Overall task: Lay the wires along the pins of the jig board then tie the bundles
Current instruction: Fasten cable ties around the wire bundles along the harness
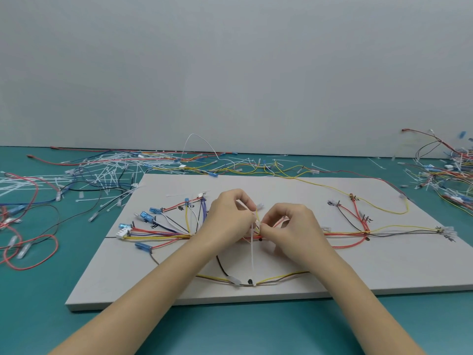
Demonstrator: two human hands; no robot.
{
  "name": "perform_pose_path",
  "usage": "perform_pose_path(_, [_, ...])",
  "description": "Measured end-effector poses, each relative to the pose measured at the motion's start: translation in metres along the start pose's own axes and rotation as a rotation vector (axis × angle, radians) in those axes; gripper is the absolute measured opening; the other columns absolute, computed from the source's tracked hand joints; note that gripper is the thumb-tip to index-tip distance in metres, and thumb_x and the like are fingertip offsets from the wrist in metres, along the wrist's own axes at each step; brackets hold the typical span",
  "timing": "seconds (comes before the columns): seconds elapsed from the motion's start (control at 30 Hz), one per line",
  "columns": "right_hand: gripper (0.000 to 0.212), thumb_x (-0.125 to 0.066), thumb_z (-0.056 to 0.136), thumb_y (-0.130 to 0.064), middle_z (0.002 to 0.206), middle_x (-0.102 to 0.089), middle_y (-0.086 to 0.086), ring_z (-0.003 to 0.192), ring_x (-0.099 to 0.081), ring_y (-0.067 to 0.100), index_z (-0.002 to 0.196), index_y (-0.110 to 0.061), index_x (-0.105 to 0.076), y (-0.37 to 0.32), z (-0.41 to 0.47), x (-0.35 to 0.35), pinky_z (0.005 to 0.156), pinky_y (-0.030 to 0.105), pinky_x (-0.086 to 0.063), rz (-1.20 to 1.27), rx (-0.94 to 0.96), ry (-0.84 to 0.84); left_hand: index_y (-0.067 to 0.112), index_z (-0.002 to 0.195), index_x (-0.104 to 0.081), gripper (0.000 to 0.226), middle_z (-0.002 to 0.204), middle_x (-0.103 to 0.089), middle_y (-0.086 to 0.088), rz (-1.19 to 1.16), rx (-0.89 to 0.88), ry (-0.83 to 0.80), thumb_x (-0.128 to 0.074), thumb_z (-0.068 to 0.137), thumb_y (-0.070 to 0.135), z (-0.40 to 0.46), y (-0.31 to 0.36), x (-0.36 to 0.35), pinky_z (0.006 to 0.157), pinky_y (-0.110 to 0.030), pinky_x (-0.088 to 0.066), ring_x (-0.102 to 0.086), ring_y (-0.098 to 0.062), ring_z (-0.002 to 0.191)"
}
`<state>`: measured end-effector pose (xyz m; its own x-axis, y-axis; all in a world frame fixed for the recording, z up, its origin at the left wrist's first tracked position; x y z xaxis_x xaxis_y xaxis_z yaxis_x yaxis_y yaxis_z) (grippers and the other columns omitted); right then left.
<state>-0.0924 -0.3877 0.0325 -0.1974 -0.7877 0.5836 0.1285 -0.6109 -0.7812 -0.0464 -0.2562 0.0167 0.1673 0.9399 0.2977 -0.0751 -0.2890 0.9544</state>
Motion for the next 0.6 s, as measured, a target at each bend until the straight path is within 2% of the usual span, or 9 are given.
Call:
perform_pose_path(0.1, [0.009, -0.072, 0.069, -0.024, 0.075, -0.063, -0.007, 0.054, -0.049, -0.002, 0.063, -0.021, -0.065, 0.001, 0.001, 0.002, 0.058, 0.022, -0.035, -0.094, 0.003, 0.030, 0.019, 0.071, -0.055, 0.026, 0.066, -0.065, -0.007, 0.096, -0.083, 0.057, -0.053, 0.075, -0.007, 0.000, 0.009, 0.004, 0.062, -0.042, -0.058, -0.066, -0.024, 0.060])
perform_pose_path(0.23, [0.009, -0.069, 0.069, -0.029, 0.076, -0.064, -0.011, 0.069, -0.054, 0.003, 0.066, -0.024, -0.063, 0.008, 0.000, 0.000, 0.064, 0.029, -0.043, -0.199, -0.049, -0.001, 0.022, 0.069, -0.045, 0.029, 0.073, -0.066, -0.015, 0.182, -0.188, 0.164, -0.052, 0.076, -0.005, -0.002, 0.021, 0.014, 0.068, -0.044, -0.051, -0.064, -0.032, 0.074])
perform_pose_path(0.33, [0.009, -0.067, 0.071, -0.030, 0.076, -0.065, -0.012, 0.077, -0.057, 0.006, 0.068, -0.024, -0.060, 0.008, 0.000, -0.002, 0.066, 0.030, -0.045, -0.247, -0.060, -0.021, 0.020, 0.070, -0.038, 0.031, 0.078, -0.064, -0.022, 0.177, -0.226, 0.174, -0.048, 0.075, -0.008, -0.004, 0.027, 0.014, 0.067, -0.046, -0.049, -0.060, -0.037, 0.074])
perform_pose_path(0.43, [0.012, -0.069, 0.071, -0.022, 0.077, -0.063, -0.005, 0.074, -0.056, 0.014, 0.066, -0.020, -0.059, 0.005, 0.001, -0.007, 0.070, 0.034, -0.046, -0.198, -0.046, -0.055, 0.019, 0.069, -0.036, 0.031, 0.077, -0.063, -0.022, 0.183, -0.247, 0.172, -0.046, 0.073, -0.010, -0.005, 0.030, 0.013, 0.061, -0.042, -0.045, -0.056, -0.036, 0.070])
perform_pose_path(0.5, [0.015, -0.070, 0.071, -0.017, 0.077, -0.062, -0.003, 0.073, -0.054, 0.017, 0.064, -0.017, -0.057, 0.002, 0.000, -0.009, 0.071, 0.034, -0.045, -0.187, -0.027, -0.065, 0.019, 0.067, -0.035, 0.031, 0.077, -0.062, -0.023, 0.188, -0.250, 0.168, -0.046, 0.072, -0.010, -0.005, 0.029, 0.014, 0.056, -0.034, -0.039, -0.048, -0.029, 0.063])
perform_pose_path(0.6, [0.020, -0.070, 0.071, -0.018, 0.075, -0.063, -0.005, 0.069, -0.051, 0.013, 0.062, -0.017, -0.052, 0.002, 0.001, -0.010, 0.075, 0.034, -0.043, -0.218, -0.021, -0.078, 0.018, 0.065, -0.033, 0.033, 0.076, -0.060, -0.024, 0.194, -0.259, 0.171, -0.044, 0.070, -0.012, -0.005, 0.029, 0.014, 0.058, -0.030, -0.034, -0.042, -0.022, 0.063])
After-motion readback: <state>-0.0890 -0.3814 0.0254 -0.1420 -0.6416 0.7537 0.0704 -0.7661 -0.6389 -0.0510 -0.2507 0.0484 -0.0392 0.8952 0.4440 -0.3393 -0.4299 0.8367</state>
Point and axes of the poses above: each hand's wrist, its own z-axis towards the middle knuckle, its own x-axis out of the back of the hand, y = z × x, the point moved 10 cm from there along z, towards the middle knuckle
